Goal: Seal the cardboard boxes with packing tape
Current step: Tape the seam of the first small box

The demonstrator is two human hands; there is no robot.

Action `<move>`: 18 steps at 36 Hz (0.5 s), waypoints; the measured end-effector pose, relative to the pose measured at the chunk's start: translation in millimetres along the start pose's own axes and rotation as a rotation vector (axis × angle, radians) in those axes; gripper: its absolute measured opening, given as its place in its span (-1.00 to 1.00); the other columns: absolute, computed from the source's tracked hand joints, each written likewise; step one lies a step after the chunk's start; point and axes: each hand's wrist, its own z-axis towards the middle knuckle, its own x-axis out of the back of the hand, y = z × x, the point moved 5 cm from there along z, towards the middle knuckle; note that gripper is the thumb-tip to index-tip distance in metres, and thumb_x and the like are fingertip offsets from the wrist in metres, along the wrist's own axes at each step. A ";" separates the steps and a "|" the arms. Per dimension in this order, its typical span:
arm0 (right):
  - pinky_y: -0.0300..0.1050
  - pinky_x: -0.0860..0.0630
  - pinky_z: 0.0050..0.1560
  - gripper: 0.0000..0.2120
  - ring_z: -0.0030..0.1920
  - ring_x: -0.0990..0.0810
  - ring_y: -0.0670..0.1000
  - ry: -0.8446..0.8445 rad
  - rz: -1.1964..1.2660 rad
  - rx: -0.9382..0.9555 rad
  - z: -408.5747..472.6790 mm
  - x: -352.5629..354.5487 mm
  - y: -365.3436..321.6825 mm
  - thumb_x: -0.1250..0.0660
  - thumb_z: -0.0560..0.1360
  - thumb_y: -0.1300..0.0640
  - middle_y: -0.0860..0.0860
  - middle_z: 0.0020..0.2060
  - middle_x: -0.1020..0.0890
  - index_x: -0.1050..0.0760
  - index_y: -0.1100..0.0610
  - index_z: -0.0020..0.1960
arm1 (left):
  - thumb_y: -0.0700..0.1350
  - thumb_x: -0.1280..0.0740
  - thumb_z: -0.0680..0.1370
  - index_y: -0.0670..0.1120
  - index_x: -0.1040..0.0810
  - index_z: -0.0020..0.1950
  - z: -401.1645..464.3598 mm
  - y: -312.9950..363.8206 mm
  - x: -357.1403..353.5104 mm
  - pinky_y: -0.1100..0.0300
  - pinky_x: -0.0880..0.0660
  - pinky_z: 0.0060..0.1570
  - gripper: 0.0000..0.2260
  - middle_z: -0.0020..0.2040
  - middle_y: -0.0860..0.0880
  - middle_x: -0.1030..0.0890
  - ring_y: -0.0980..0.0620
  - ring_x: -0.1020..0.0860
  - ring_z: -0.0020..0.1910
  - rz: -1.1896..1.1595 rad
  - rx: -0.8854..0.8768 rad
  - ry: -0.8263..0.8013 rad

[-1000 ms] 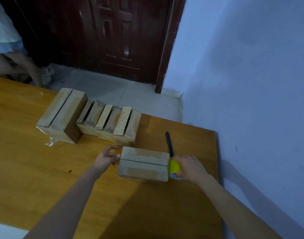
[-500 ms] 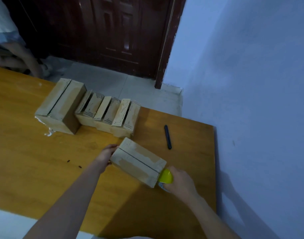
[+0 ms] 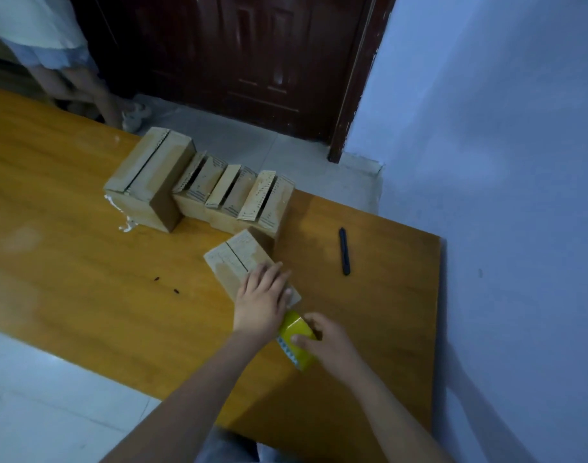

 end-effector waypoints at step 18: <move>-0.11 -0.37 -0.16 -0.69 -0.12 -0.58 0.02 0.094 -0.130 -0.122 14.8 -13.9 49.6 -0.30 0.54 0.03 0.21 -0.10 -0.66 -0.57 0.29 0.01 | 0.00 -0.23 0.56 -0.09 -0.54 -0.05 -11.3 15.5 5.6 0.04 -0.36 -0.05 -0.82 -0.07 -0.06 -0.56 -0.12 -0.57 -0.09 0.161 -0.259 0.279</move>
